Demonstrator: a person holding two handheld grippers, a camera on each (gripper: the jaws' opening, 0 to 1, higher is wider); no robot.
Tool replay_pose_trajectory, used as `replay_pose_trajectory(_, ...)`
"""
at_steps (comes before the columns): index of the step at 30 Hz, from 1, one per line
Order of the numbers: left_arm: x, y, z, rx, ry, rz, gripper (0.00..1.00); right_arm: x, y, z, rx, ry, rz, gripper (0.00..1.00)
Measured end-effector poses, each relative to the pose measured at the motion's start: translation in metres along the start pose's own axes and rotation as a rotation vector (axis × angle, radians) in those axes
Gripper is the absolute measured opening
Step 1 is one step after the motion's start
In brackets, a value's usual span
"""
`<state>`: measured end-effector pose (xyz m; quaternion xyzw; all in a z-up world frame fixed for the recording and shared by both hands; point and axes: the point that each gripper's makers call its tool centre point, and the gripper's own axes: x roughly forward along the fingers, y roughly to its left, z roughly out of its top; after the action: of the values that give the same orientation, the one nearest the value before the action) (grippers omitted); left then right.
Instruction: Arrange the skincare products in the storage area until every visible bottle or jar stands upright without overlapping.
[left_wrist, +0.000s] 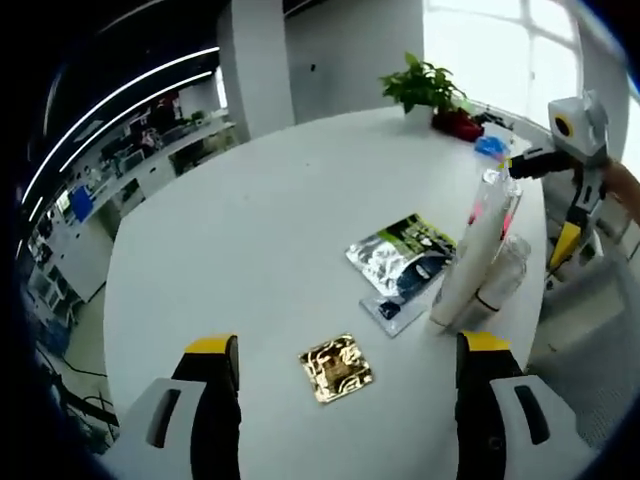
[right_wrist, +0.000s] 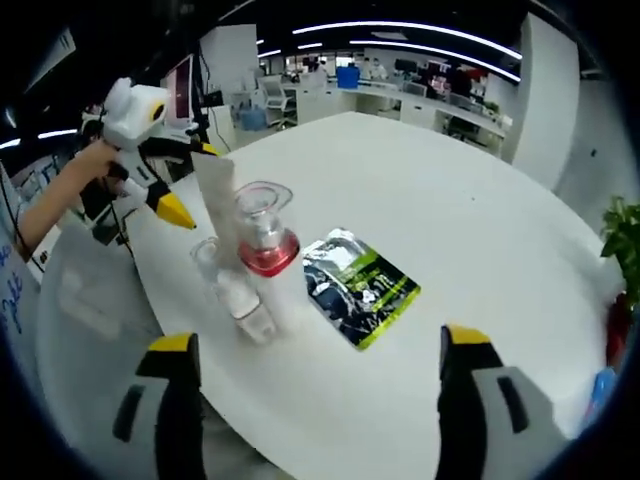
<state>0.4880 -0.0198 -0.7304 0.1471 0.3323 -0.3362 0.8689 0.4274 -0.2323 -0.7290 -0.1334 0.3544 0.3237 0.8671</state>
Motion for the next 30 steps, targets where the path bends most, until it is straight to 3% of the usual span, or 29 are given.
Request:
replay_pose_trajectory(2,0.007,0.001,0.003,0.001,0.0,0.002,0.86,0.004,-0.006,0.0,0.001,0.003,0.003,1.0)
replay_pose_trajectory(9,0.032,-0.006,0.01,0.021,0.006,-0.055,0.68,0.013,-0.024,-0.004,0.018,0.009,0.005,0.98)
replay_pose_trajectory(12,0.043,-0.009,0.01,0.037,0.035,-0.069,0.66,0.016,-0.03,-0.005,0.027,0.009,0.002,0.97)
replay_pose_trajectory(18,0.062,-0.013,0.017,0.04,0.038,-0.104,0.58,0.025,-0.039,-0.01,0.047,0.021,0.006,0.95)
replay_pose_trajectory(25,0.079,-0.019,0.014,0.051,0.073,-0.14,0.49,0.036,-0.044,-0.013,0.066,0.033,0.013,0.9)
replay_pose_trajectory(30,0.089,-0.025,0.014,0.077,0.091,-0.183,0.38,0.042,-0.051,-0.013,0.079,0.032,0.02,0.84)
